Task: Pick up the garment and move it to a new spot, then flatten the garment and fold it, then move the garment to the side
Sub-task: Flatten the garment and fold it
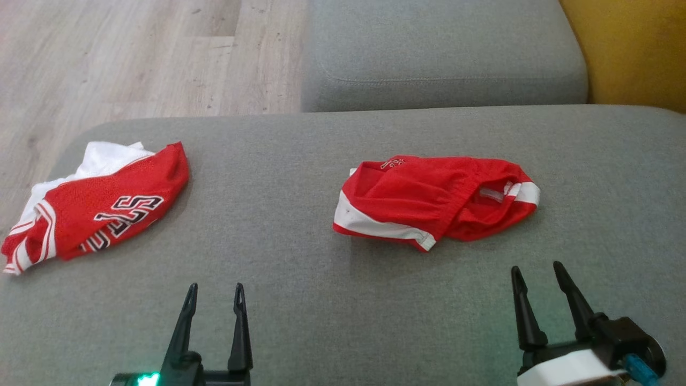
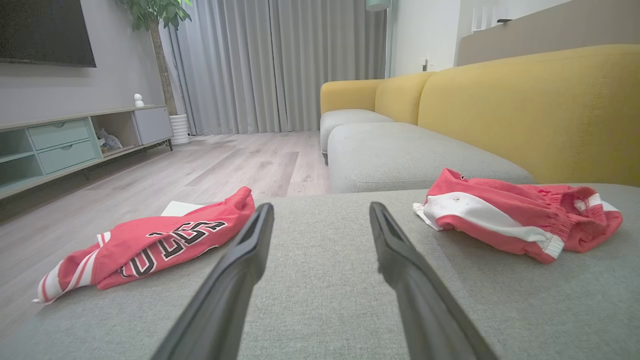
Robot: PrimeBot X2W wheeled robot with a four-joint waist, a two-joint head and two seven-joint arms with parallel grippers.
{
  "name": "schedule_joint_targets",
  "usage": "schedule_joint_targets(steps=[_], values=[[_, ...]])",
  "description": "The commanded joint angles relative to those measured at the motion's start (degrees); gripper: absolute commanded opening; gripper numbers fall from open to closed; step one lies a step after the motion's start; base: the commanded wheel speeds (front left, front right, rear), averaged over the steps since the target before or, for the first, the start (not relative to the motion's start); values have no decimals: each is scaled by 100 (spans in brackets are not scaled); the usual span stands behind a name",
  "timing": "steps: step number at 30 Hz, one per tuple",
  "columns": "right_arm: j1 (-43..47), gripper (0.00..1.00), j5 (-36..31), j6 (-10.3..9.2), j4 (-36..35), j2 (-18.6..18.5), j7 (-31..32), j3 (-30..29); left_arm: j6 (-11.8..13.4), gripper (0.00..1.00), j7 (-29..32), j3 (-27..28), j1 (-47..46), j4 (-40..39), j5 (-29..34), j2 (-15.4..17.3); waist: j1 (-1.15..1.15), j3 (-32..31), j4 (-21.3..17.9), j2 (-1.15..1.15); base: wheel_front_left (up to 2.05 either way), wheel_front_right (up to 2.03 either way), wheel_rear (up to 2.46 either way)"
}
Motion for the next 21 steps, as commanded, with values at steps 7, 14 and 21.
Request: schedule_joint_targets(steps=[7,14,21], values=[[-227,100,-75,-4,-218,-33,-22,247,-124,100,-38,-80,-644,73,-81,-48,0,189,-444,0,0,0,0],[-385,100,-97,-4,-320,-33,-22,355,-231,100,-38,-535,-1395,513,-336,-48,0,426,-1121,0,0,0,0],[-632,100,-95,-4,-448,-33,-22,508,-530,100,-3,-1308,-2595,1269,-625,-48,0,853,-1841,0,0,0,0]])
